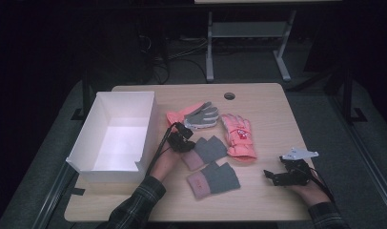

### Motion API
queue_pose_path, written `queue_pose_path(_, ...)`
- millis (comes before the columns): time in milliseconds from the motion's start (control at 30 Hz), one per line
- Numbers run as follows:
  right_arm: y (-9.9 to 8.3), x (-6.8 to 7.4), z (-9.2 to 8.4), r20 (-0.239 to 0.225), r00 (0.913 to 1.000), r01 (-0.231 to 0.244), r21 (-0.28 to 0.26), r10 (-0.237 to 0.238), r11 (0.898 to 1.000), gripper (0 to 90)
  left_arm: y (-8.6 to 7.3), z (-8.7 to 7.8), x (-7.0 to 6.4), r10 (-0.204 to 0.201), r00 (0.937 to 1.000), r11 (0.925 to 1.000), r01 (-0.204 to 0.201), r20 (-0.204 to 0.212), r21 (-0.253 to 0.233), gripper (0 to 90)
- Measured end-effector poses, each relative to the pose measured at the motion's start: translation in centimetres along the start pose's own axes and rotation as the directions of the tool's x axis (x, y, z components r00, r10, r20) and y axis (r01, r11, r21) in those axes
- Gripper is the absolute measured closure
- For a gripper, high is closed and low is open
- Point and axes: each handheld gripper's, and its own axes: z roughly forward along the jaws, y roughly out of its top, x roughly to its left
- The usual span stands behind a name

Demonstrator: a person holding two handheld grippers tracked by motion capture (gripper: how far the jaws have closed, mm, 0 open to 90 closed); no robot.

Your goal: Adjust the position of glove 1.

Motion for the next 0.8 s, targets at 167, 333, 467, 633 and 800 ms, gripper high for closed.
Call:
queue_pose_path(167, 0.0, 0.0, 0.0, 0.000, 1.0000, 0.000, 0.000, 0.000, 1.000, 11.3, 0.4, -0.7, -0.4, 0.020, 0.9977, 0.9987, -0.017, 0.065, -0.048, 78.1)
queue_pose_path(333, 0.0, 0.0, 0.0, 0.000, 1.0000, -0.003, 0.001, 0.003, 1.000, 11.3, 0.6, -0.5, -1.8, 0.083, 0.9878, 0.9944, -0.073, 0.132, -0.075, 63.7)
queue_pose_path(467, 0.0, 0.0, 0.0, 0.000, 1.0000, -0.003, 0.001, 0.003, 1.000, 11.3, 0.5, 0.1, -2.2, 0.113, 0.9843, 0.9920, -0.104, 0.136, -0.071, 63.5)
queue_pose_path(633, 0.0, 0.0, 0.0, 0.001, 1.0000, -0.002, 0.001, 0.002, 1.000, 11.3, 0.1, 1.1, -2.2, 0.119, 0.9834, 0.9923, -0.113, 0.137, -0.051, 64.8)
queue_pose_path(800, 0.0, 0.0, 0.0, 0.001, 1.0000, -0.003, 0.001, 0.003, 1.000, 11.3, -0.1, 1.2, -2.1, 0.124, 0.9827, 0.9915, -0.117, 0.138, -0.056, 72.7)
